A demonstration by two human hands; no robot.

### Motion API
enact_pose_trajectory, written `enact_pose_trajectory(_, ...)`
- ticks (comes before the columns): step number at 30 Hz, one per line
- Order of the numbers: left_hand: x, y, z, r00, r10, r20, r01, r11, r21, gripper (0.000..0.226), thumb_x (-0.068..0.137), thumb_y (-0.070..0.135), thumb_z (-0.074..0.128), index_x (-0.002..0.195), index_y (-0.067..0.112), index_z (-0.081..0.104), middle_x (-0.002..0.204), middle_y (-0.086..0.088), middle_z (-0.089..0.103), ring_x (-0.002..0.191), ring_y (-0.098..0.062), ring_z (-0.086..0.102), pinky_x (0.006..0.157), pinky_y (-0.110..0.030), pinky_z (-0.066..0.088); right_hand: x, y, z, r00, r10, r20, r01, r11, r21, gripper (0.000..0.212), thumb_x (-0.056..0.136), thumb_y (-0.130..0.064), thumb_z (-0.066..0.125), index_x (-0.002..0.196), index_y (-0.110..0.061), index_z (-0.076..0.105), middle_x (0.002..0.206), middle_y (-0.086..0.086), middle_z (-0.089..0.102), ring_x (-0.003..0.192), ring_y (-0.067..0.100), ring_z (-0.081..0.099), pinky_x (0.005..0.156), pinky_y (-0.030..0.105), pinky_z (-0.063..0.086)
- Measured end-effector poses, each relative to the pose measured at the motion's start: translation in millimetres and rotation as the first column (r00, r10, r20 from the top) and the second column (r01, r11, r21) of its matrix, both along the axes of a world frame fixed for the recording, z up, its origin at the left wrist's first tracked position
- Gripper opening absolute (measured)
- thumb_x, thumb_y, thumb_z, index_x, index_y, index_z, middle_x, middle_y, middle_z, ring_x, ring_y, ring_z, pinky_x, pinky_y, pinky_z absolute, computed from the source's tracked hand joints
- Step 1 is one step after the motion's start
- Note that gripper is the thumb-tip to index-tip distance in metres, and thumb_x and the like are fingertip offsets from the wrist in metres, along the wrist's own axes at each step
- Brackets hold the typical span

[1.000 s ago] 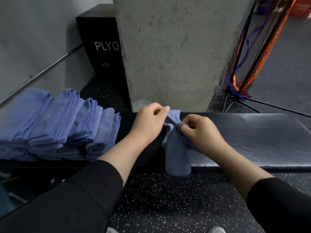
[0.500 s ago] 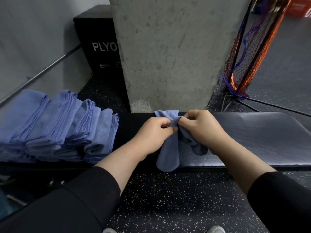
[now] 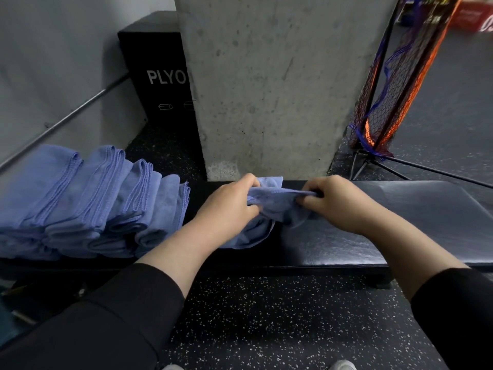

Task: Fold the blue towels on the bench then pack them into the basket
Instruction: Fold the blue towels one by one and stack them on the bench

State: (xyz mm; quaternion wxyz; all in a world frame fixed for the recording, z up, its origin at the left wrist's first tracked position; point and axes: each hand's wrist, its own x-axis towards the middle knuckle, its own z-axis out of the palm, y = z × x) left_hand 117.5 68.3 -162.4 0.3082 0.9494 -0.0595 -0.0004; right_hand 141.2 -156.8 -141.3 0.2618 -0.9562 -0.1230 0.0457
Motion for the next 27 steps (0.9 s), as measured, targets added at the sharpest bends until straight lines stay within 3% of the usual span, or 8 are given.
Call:
enact_pose_trajectory(7, 3.3, 26.7, 3.0, 0.966, 0.225, 0.125, -0.23, 0.973, 0.03, 0.017, 0.092, 0.007, 0.046, 0.09, 0.02, 0.057, 0.077, -0.002, 0.059, 0.075, -0.028, 0.057, 0.06, -0.041, 0.043, 4.4, -24.0, 1.2, 0.94, -0.285, 0.187, 0.239, 0.942, 0.234, 0.012, 0.094, -0.022, 0.054, 0.086, -0.022, 0.062, 0.076, 0.0, 0.063, 0.075, 0.028, 0.062, 0.063, 0.041, 0.054)
enact_pose_trajectory(11, 2.8, 31.1, 15.1, 0.945, 0.315, 0.091, -0.273, 0.909, -0.314, 0.019, 0.098, 0.012, 0.05, 0.088, 0.014, 0.066, 0.074, -0.008, 0.066, 0.056, -0.018, 0.064, 0.051, -0.035, 0.049, -0.1, -30.2, 9.6, 0.931, -0.363, 0.035, 0.281, 0.775, 0.565, 0.019, 0.1, -0.024, 0.054, 0.09, -0.013, 0.066, 0.09, 0.02, 0.06, 0.088, 0.039, 0.064, 0.062, 0.051, 0.062)
enact_pose_trajectory(13, 0.2, 26.7, 25.4, 0.947, 0.321, -0.025, -0.264, 0.73, -0.63, 0.021, 0.102, 0.01, 0.049, 0.092, 0.016, 0.068, 0.082, -0.01, 0.067, 0.057, -0.019, 0.068, 0.045, -0.029, 0.05, -2.4, -32.4, 15.2, 0.926, -0.365, 0.101, 0.236, 0.766, 0.599, 0.017, 0.099, -0.023, 0.055, 0.092, -0.018, 0.069, 0.085, 0.012, 0.066, 0.084, 0.026, 0.066, 0.072, 0.047, 0.061)
enact_pose_trajectory(15, -2.0, 23.3, 38.2, 0.958, 0.275, -0.085, -0.215, 0.487, -0.846, 0.023, 0.103, 0.004, 0.047, 0.099, 0.014, 0.068, 0.094, -0.013, 0.071, 0.074, -0.025, 0.075, 0.057, -0.031, 0.059, -8.2, -32.3, 23.2, 0.874, -0.392, 0.288, 0.177, 0.808, 0.562, 0.015, 0.098, -0.015, 0.056, 0.093, -0.021, 0.068, 0.077, 0.003, 0.065, 0.066, 0.004, 0.056, 0.064, 0.028, 0.049)
enact_pose_trajectory(17, -3.1, 22.5, 48.9, 0.967, 0.243, -0.081, -0.148, 0.271, -0.951, 0.022, 0.102, 0.0, 0.048, 0.102, 0.009, 0.068, 0.102, -0.012, 0.074, 0.091, -0.029, 0.075, 0.076, -0.037, 0.063, -16.3, -30.3, 32.4, 0.81, -0.403, 0.427, 0.103, 0.814, 0.571, 0.015, 0.097, -0.009, 0.059, 0.101, -0.019, 0.069, 0.078, -0.003, 0.064, 0.065, -0.001, 0.052, 0.061, 0.014, 0.04)
enact_pose_trajectory(19, -3.3, 24.0, 53.6, 0.967, 0.236, -0.095, -0.137, 0.168, -0.976, 0.022, 0.103, 0.001, 0.048, 0.101, 0.009, 0.069, 0.102, -0.01, 0.075, 0.097, -0.029, 0.074, 0.084, -0.039, 0.062, -20.7, -30.8, 34.2, 0.804, -0.365, 0.469, 0.074, 0.844, 0.531, 0.015, 0.095, -0.008, 0.061, 0.103, -0.016, 0.071, 0.081, -0.007, 0.066, 0.069, 0.0, 0.054, 0.063, 0.01, 0.038)
enact_pose_trajectory(23, -5.7, 32.4, 39.1, 0.958, 0.225, -0.177, -0.265, 0.461, -0.847, 0.026, 0.106, 0.008, 0.043, 0.105, 0.012, 0.069, 0.105, -0.01, 0.076, 0.095, -0.029, 0.074, 0.08, -0.039, 0.062, -17.8, -40.1, 16.9, 0.921, -0.189, 0.341, 0.092, 0.955, 0.281, 0.011, 0.095, -0.025, 0.064, 0.087, -0.018, 0.068, 0.072, 0.001, 0.065, 0.066, 0.012, 0.056, 0.067, 0.032, 0.048)
enact_pose_trajectory(27, -11.6, 37.6, 19.9, 0.96, 0.042, -0.276, -0.228, 0.689, -0.688, 0.013, 0.101, 0.017, 0.058, 0.1, 0.01, 0.07, 0.092, -0.009, 0.071, 0.09, -0.024, 0.07, 0.082, -0.041, 0.061, -25.3, -43.8, 8.0, 0.994, -0.05, 0.094, 0.039, 0.993, 0.113, 0.028, 0.098, -0.034, 0.061, 0.072, -0.023, 0.062, 0.059, -0.005, 0.056, 0.055, 0.005, 0.044, 0.056, 0.025, 0.037)
